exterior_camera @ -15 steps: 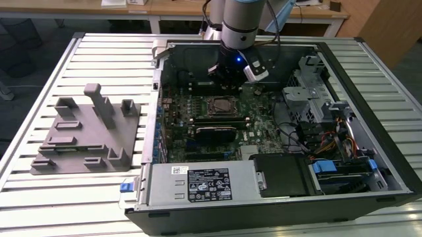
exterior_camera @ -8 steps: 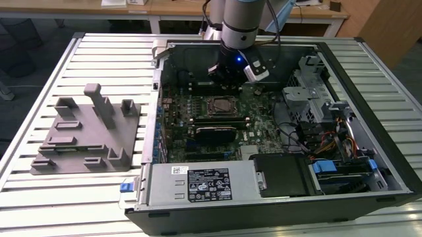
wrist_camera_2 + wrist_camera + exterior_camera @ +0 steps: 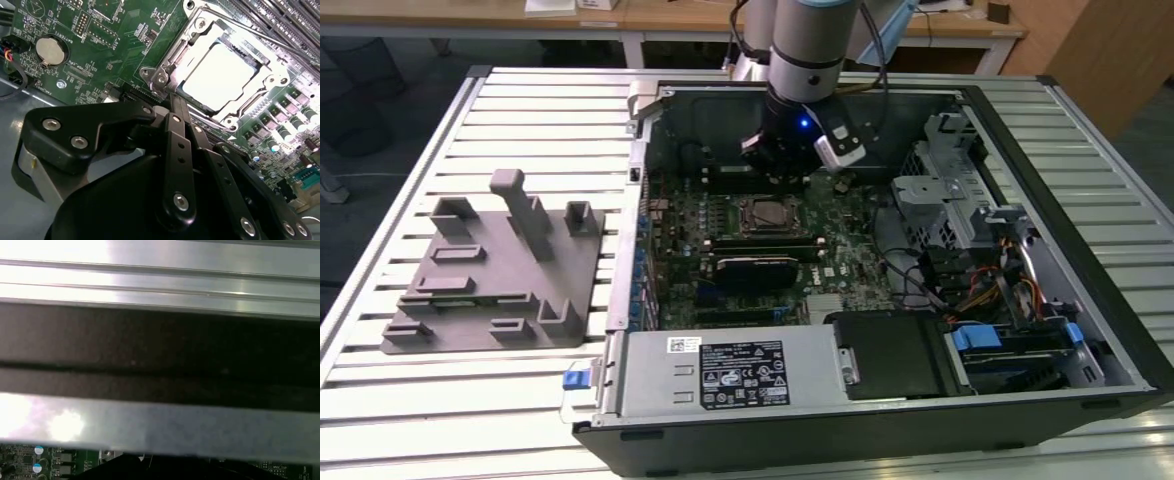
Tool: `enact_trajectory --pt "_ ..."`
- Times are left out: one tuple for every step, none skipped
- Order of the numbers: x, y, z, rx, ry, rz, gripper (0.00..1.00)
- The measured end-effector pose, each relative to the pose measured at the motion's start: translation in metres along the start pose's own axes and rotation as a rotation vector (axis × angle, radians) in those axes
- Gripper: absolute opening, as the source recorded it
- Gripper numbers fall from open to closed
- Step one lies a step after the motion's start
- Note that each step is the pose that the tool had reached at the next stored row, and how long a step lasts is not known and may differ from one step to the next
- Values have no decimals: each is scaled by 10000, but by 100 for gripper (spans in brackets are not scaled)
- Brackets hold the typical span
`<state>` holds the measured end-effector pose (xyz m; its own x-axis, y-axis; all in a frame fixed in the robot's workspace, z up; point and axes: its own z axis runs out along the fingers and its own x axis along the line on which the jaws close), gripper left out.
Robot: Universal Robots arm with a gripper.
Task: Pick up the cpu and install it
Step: 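Install the first cpu locking lever, then install the second cpu locking lever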
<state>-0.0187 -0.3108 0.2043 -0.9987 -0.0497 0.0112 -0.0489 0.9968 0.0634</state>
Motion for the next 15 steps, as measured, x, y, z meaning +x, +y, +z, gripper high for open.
enact_trajectory --pt "-1 -2 0 0 0 -1 11" --pt "-4 -3 -1 1 0 -2 11" --pt "-6 -4 -1 1 1 -1 11" --pt "-6 -7 -1 0 1 -1 11" --pt "-6 -9 -1 0 0 -1 11" --pt "-6 -11 -1 1 0 0 11" --pt "-6 -14 -1 0 0 -1 11" --pt "-6 -18 -2 1 1 -2 11" --pt "-6 -22 -2 1 1 -2 11" --pt "-6 -29 -2 1 1 0 11" --pt "-6 -41 -3 1 1 -1 11" --pt "-5 -51 -4 0 1 -1 11" --pt "-4 -61 -4 0 0 -1 11" --pt "-4 -70 -5 1 1 -1 11" --pt "-4 -80 -6 1 1 -1 11"
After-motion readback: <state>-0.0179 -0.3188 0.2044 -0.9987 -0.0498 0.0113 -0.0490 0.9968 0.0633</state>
